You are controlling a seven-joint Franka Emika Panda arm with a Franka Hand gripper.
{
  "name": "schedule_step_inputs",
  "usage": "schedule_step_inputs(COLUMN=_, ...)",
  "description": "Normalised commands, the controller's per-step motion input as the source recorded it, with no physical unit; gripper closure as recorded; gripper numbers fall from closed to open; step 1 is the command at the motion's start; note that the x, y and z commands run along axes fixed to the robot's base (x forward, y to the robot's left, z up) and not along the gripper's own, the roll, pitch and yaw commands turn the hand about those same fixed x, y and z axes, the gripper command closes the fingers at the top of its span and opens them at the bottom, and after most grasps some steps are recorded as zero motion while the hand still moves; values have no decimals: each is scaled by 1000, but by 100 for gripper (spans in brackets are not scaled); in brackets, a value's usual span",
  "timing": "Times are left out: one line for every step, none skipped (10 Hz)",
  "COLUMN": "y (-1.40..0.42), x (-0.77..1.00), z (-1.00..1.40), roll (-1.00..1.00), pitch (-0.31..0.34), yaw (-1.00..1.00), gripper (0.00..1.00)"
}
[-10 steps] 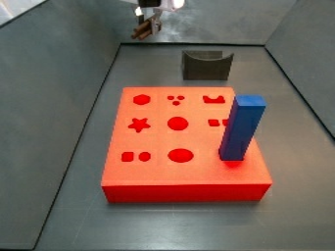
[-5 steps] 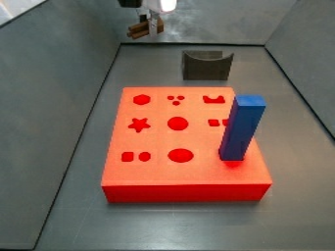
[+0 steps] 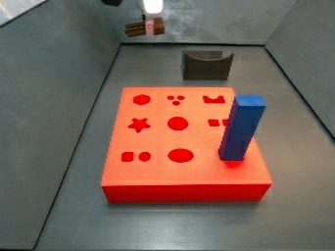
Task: Pick up the 3 prong object. Move up. Rotate the 3 prong object. Place the 3 prong object on the fixture. Regrasp the 3 prong object. Move to above the board. Insert the 3 prong object.
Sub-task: Rotate the 3 prong object.
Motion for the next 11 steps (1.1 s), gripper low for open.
schedule_step_inputs(y=23, x=28, z=-34, roll=-3, pitch=-6, yaw=-1000, gripper=100)
schedule_step_inputs(y=23, x=27, z=-34, roll=-4, pitch=-7, yaw=-1000, gripper=100)
schedule_step_inputs(y=23, x=27, z=-34, roll=-4, pitch=-7, yaw=-1000, gripper=100)
schedule_step_inputs(y=23, x=27, z=-34, roll=-4, pitch=-7, yaw=-1000, gripper=100)
schedule_step_inputs(y=23, x=27, z=-34, roll=-4, pitch=-7, yaw=-1000, gripper=100)
schedule_step_inputs(y=23, x=26, z=-34, roll=-4, pitch=-8, yaw=-1000, gripper=100)
schedule_step_inputs(y=23, x=26, z=-34, roll=-4, pitch=-8, yaw=-1000, gripper=100)
schedule_step_inputs(y=23, x=26, z=-35, roll=-5, pitch=-8, yaw=-1000, gripper=100)
schedule_step_inputs(y=23, x=26, z=-35, roll=-5, pitch=-9, yaw=-1000, gripper=100)
schedule_step_inputs(y=24, x=25, z=-35, roll=-5, pitch=-9, yaw=-1000, gripper=100)
schedule_step_inputs(y=24, x=25, z=-35, roll=-6, pitch=-10, yaw=-1000, gripper=100)
